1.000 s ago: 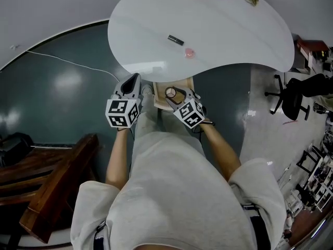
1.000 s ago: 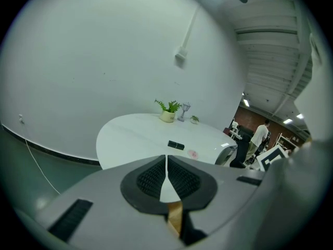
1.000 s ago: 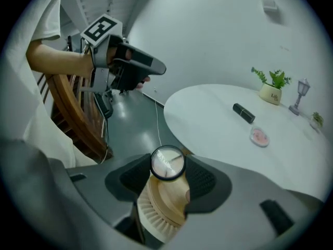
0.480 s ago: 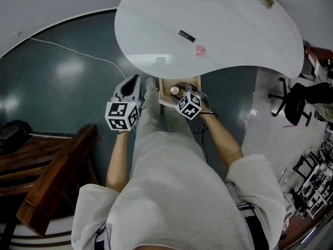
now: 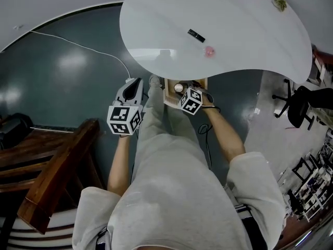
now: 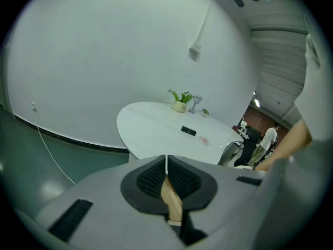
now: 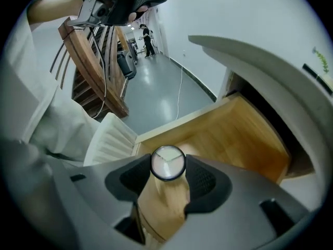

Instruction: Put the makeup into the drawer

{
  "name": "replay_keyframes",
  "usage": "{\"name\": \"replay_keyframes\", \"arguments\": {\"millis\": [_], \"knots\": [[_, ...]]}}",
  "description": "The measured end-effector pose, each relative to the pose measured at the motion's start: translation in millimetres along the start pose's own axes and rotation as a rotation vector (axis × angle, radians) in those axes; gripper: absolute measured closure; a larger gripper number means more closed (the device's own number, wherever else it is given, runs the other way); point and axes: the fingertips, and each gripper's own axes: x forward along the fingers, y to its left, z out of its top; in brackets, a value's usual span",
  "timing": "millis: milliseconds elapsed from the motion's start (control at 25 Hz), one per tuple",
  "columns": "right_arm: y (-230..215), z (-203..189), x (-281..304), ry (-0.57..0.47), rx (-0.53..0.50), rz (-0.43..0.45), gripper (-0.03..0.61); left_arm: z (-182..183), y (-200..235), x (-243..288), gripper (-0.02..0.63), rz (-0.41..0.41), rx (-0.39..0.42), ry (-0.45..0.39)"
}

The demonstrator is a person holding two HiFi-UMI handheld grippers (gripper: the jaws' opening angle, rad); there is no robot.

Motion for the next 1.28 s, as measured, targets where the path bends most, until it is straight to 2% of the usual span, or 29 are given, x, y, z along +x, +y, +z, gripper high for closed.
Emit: {"name": "replay_keyframes", "arguments": {"millis": [480,840,1080,1280], "knots": [[-5.1,-13.2,47.3,0.104,-0.087,0.077,0.370,-11.4,15.9,9.2,0.597,0.022,-0.016,0.036],[-7.1,-20.5,82.4,0.148,-0.120,0.093,0.370,-18.6,25.9,13.0,0.597,0.033,-0.015,0.057],[-6.1,-25.0,96.5,0.183,-0.194,0.113,0.370,-24.8,30.1,15.4,0.597,0.035,-0.020,0.063],[-8.3,-33.0,105.2,0.207,-0.216,0.121,0.368,-34.0,29.9,17.7,0.597,0.026,-0.025,0.074]]}}
